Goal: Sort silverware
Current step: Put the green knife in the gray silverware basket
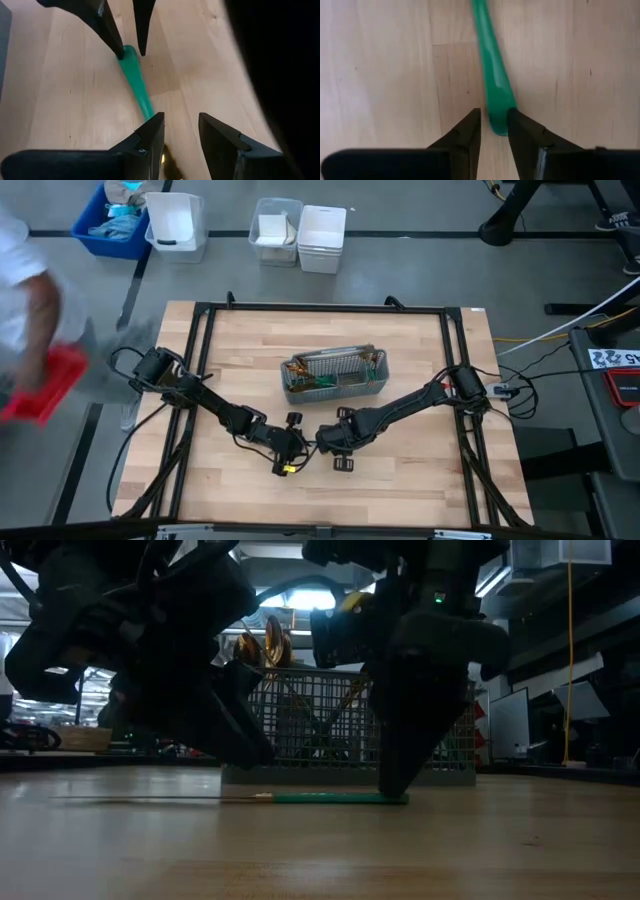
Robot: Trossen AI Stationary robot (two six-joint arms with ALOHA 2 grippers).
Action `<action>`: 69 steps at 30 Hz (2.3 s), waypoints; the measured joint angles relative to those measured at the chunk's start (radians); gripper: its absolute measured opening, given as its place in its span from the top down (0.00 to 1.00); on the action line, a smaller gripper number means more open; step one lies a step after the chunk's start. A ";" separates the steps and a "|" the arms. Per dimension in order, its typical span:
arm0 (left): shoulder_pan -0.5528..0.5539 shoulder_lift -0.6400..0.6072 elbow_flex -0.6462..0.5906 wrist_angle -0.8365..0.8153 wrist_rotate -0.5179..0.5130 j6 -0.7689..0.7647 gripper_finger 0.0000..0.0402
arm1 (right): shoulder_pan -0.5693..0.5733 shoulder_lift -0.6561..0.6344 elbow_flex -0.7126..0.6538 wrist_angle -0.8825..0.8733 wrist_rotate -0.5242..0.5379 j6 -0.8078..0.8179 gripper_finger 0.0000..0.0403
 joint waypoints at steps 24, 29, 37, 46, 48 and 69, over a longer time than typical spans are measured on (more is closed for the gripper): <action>0.000 0.000 0.000 0.002 -0.001 -0.044 0.72 | 0.007 -0.014 0.246 -0.562 0.099 -0.113 0.76; 0.000 0.000 0.000 0.000 0.000 -0.073 0.72 | 0.025 -0.101 0.151 -0.599 0.166 -0.129 0.76; 0.000 0.000 0.000 -0.016 0.000 -0.068 0.72 | 0.109 -0.378 -0.323 -0.071 0.117 0.025 0.76; 0.001 0.000 0.000 -0.016 0.000 -0.019 0.72 | 0.104 -0.394 -0.546 0.488 0.126 0.157 0.76; 0.001 0.000 0.000 -0.017 0.000 -0.020 0.72 | 0.101 -0.384 -0.548 0.543 0.149 0.131 0.76; 0.001 0.001 -0.001 -0.028 0.000 -0.022 0.72 | 0.066 -0.281 -0.546 0.715 0.174 -0.048 0.54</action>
